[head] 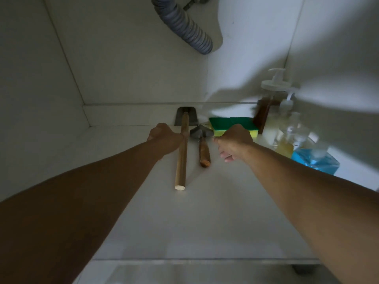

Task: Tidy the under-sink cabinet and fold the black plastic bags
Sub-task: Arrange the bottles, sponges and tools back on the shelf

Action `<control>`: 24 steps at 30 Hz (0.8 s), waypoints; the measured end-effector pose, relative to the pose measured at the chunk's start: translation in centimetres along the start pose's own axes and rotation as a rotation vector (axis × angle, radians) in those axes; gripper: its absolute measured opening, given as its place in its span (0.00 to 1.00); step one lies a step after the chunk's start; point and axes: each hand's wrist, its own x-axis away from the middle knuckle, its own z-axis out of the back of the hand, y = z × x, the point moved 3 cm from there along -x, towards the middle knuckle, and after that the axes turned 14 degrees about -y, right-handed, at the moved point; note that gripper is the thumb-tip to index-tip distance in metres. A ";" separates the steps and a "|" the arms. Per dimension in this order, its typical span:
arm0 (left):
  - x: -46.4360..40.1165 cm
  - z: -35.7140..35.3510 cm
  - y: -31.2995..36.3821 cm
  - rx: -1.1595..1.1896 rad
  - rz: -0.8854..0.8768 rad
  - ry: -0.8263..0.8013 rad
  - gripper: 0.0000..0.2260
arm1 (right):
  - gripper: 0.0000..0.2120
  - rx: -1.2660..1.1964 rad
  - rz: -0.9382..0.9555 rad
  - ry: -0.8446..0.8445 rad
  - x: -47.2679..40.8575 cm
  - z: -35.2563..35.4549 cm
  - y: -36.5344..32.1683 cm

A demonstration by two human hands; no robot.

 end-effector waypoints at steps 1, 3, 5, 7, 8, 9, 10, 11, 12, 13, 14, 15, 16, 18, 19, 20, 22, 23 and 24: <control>1.0 0.4 -0.2 -0.027 -0.014 0.014 0.31 | 0.14 0.006 0.001 -0.007 1.2 0.3 -0.1; 3.2 0.9 -0.9 -0.069 -0.036 0.033 0.33 | 0.15 0.019 0.015 -0.019 3.9 0.8 -0.2; 5.9 1.2 -1.6 -0.095 -0.064 0.043 0.32 | 0.14 0.031 0.023 -0.044 6.6 1.0 -0.2; 9.4 1.3 -2.2 -0.072 -0.118 0.030 0.26 | 0.12 0.045 0.028 -0.071 9.8 1.1 -0.2; 11.3 1.3 -2.6 -0.034 -0.147 0.008 0.21 | 0.11 0.040 0.030 -0.087 11.4 1.1 -0.1; 13.3 1.1 -2.9 0.003 -0.171 -0.025 0.16 | 0.11 0.031 0.028 -0.107 13.1 1.0 0.1; 15.4 0.9 -3.3 0.017 -0.188 -0.071 0.13 | 0.11 0.028 0.026 -0.129 14.8 1.0 0.3; 17.4 0.6 -3.7 0.008 -0.199 -0.128 0.12 | 0.11 0.035 0.024 -0.154 16.5 0.8 0.6; 19.3 0.2 -4.3 -0.017 -0.200 -0.193 0.12 | 0.10 0.045 0.020 -0.185 18.1 0.6 1.1; 20.9 -0.2 -4.8 -0.056 -0.192 -0.260 0.12 | 0.10 0.056 0.016 -0.221 19.7 0.2 1.5; 22.4 -0.5 -5.4 -0.108 -0.177 -0.325 0.12 | 0.10 0.066 0.011 -0.260 21.1 -0.2 2.1; 23.7 -0.8 -6.0 -0.158 -0.156 -0.380 0.13 | 0.10 0.081 0.005 -0.302 22.5 -0.6 2.8; 24.9 -1.1 -6.5 -0.199 -0.135 -0.418 0.13 | 0.10 0.095 0.000 -0.341 23.8 -1.2 3.5; 27.0 -2.0 -7.5 -0.236 -0.113 -0.462 0.14 | 0.11 0.120 -0.011 -0.396 25.8 -2.5 5.3; 27.9 -2.6 -8.0 -0.234 -0.105 -0.472 0.14 | 0.10 0.151 -0.021 -0.416 26.7 -3.2 6.2; 28.7 -3.3 -8.5 -0.227 -0.098 -0.478 0.14 | 0.10 0.196 -0.035 -0.434 27.4 -4.1 7.2; 30.1 -5.1 -9.4 -0.217 -0.087 -0.503 0.14 | 0.09 0.286 -0.085 -0.467 28.4 -5.5 9.6; 30.7 -6.2 -9.9 -0.218 -0.079 -0.524 0.15 | 0.09 0.315 -0.116 -0.490 28.8 -6.1 10.9; 31.1 -7.5 -10.4 -0.218 -0.069 -0.547 0.15 | 0.10 0.337 -0.148 -0.513 29.1 -6.7 12.3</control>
